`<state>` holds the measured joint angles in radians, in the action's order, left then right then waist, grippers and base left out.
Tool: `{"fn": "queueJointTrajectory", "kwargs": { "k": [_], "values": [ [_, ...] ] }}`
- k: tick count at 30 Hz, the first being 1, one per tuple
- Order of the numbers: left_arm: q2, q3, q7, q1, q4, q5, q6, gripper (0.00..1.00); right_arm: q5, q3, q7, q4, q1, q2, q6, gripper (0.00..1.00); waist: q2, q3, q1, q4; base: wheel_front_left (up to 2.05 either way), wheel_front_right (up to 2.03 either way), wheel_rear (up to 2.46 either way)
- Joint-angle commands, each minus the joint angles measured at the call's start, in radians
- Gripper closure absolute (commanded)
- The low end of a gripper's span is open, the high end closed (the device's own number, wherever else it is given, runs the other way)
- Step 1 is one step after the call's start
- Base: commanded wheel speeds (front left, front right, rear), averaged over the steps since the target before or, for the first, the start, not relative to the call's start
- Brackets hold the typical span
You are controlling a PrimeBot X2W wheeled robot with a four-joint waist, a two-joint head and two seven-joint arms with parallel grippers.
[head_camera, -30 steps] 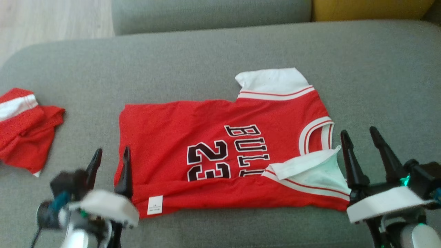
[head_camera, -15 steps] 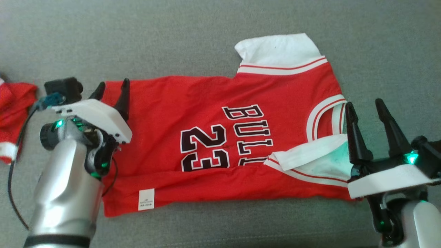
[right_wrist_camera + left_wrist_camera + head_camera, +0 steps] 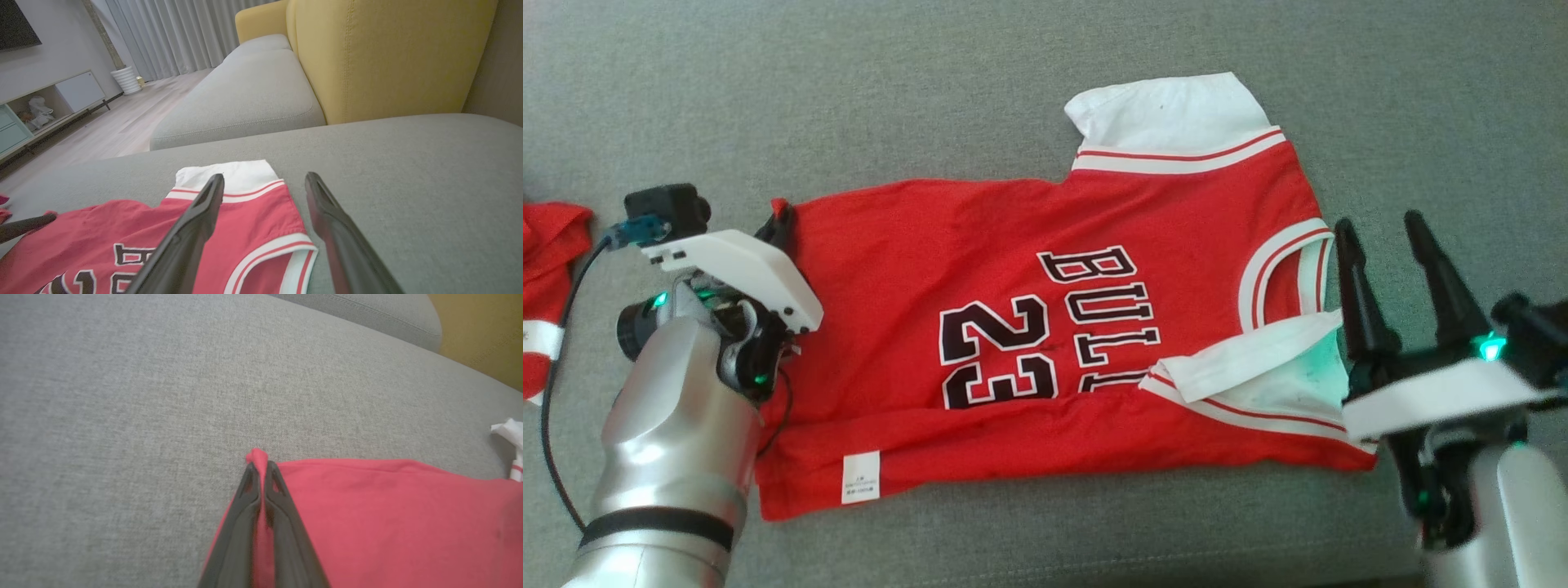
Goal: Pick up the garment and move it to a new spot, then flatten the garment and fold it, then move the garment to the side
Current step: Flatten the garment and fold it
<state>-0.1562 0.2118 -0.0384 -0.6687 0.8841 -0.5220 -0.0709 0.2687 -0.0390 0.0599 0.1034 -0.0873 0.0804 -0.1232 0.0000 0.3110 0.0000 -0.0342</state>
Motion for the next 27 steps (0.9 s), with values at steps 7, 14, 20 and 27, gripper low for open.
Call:
{"fn": "queueJointTrajectory", "kwargs": {
  "k": [7,14,20,27],
  "values": [
    [-0.004,-0.003,0.06,-0.081,0.031,0.007,-0.017,1.0,0.036,-0.017,-0.012,-0.155,-0.246,0.054,-0.008,0.0,0.0,0.016,0.0,0.032,0.0,0.0,0.0],
    [0.043,0.027,0.095,-0.174,0.059,0.011,-0.028,1.0,0.096,-0.071,0.006,-0.457,-0.552,0.123,-0.008,0.0,0.0,0.096,0.0,0.102,0.0,0.0,0.0],
    [0.063,0.045,0.123,-0.22,0.088,0.008,-0.037,1.0,0.13,-0.168,0.032,-0.69,-0.74,0.141,-0.008,0.0,0.0,0.133,0.0,0.127,0.0,0.0,0.0],
    [0.08,0.067,0.158,-0.246,0.146,-0.008,-0.049,1.0,0.168,-0.264,0.131,-0.953,-0.872,0.136,-0.008,0.0,0.0,0.135,0.0,0.143,0.0,0.0,0.0]
  ]
}}
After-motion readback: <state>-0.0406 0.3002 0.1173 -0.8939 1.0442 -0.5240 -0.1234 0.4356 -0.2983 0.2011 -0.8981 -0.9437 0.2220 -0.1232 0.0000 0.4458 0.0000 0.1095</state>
